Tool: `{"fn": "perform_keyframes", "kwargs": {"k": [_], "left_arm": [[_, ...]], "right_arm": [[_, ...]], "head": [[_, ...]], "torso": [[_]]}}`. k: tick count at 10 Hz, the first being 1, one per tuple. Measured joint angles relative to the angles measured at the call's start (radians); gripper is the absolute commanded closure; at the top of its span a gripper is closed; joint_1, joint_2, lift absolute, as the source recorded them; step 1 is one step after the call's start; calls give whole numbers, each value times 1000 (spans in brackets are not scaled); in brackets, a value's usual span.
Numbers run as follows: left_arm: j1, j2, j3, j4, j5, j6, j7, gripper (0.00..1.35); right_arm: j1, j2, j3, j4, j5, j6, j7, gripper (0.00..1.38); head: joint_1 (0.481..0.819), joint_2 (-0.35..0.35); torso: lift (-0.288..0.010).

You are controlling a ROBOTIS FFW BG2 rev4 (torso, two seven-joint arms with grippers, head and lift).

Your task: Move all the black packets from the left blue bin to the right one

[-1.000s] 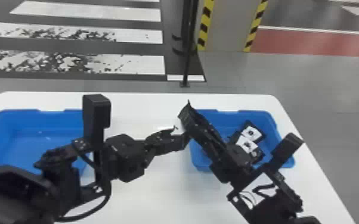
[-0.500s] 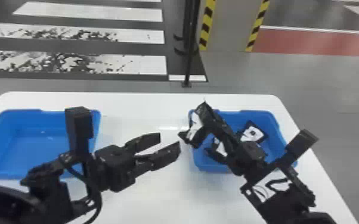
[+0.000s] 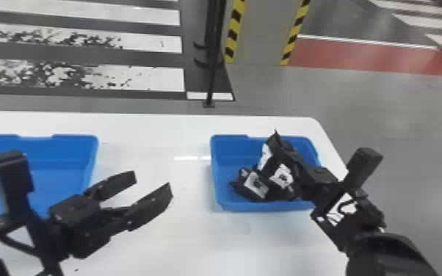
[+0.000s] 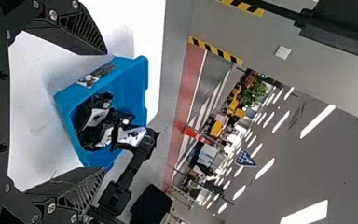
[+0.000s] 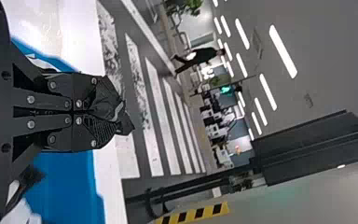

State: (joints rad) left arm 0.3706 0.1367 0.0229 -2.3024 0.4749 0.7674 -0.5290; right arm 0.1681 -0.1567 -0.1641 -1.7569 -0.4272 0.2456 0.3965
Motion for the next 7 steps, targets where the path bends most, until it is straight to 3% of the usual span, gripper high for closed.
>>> {"fn": "perform_keyframes", "kwargs": {"k": [1,2,3,4,5,7], "left_arm": [[33,-6,34,-18,4,-2,0,170],[69,-12,69,-42,4,-10,0,170],[113,-19,105,-70,-4,-65,4,171],[164,-35,152,-102,-21,-150,7,170],[215,-59,207,-131,-37,-228,8,171],[287,-89,290,-157,-47,-324,8,171]], "right_arm": [[-20,-12,-18,39,15,33,8,1006],[-30,-23,-25,58,15,58,15,683],[-32,-28,-35,62,20,67,18,426],[-24,-28,-49,46,36,68,18,265],[1,-27,-66,-4,79,64,18,168],[108,-11,-96,-177,186,37,15,150]], "head": [[695,-223],[695,-218],[695,-202],[695,-180],[695,-153],[695,-116]], "torso": [[-140],[-140],[-140],[-140],[-140],[-140]]}}
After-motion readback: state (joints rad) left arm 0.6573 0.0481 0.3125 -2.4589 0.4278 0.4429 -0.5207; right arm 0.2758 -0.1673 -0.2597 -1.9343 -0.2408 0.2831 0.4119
